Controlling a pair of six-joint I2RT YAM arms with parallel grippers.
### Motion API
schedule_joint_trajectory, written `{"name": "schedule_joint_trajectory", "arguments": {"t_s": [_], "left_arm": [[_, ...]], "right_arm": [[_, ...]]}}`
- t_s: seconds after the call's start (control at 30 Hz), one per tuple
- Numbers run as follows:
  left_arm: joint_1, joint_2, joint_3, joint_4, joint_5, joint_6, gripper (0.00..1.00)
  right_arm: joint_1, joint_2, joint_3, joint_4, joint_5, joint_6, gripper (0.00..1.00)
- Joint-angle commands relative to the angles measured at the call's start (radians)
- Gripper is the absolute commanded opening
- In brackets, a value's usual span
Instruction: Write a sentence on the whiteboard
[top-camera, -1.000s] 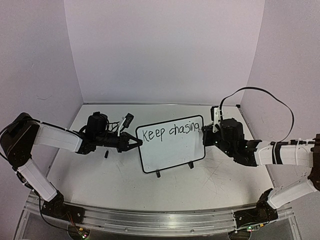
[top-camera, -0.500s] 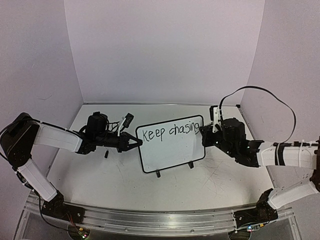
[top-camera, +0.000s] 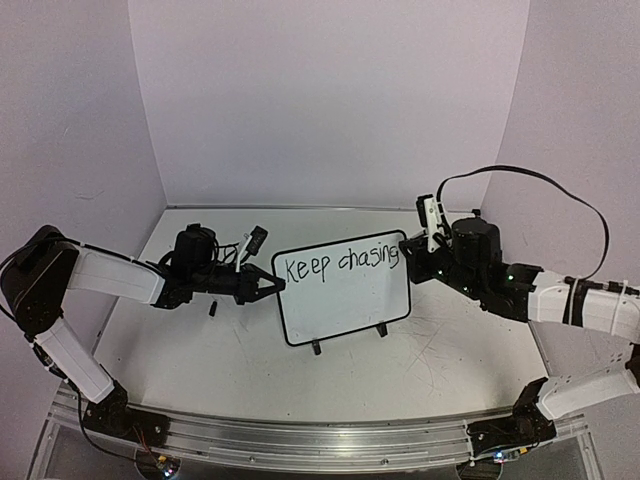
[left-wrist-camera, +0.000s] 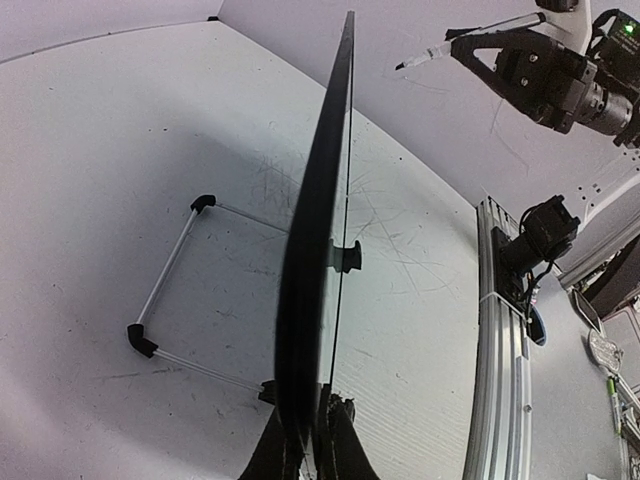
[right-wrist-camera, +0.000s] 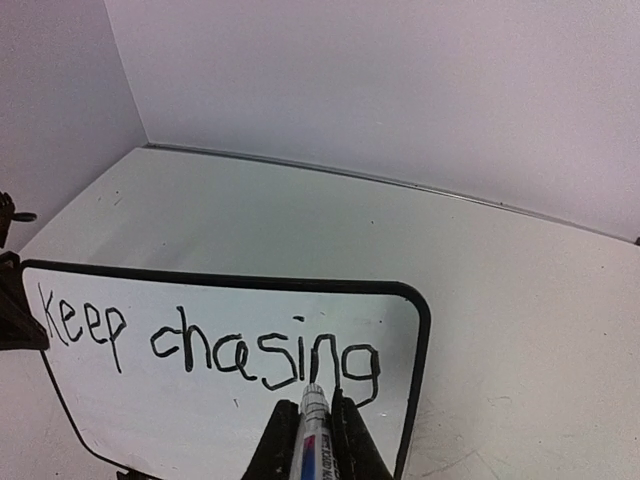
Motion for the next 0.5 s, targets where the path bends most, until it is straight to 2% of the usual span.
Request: {"name": "schedule_joint_trajectory", "arguments": {"t_s": [0.0, 0.17, 0.3, 0.47], "left_arm": [[0.012, -0.009, 0.017, -0.028, -0.167, 0.037, 0.0], [0.012, -0.005, 0.026, -0.031, -0.18, 0.013, 0.0], [0.012, 0.008, 0.032, -0.032, -0.188, 0.005, 0.0], [0.012, 0.02, 0.043, -0.035, -0.167, -0.003, 0.0]], "right_arm": [[0.001, 0.023, 0.099, -0.084, -0.137, -0.066, 0.0], [0.006, 0.026, 0.087, -0.044, -0.283, -0.063, 0.0], [0.042, 0.062, 0.093, -0.033, -0.303, -0.058, 0.0], [0.132, 0.095, 0.102, 0.0, -0.255, -0.108, 0.0]]}}
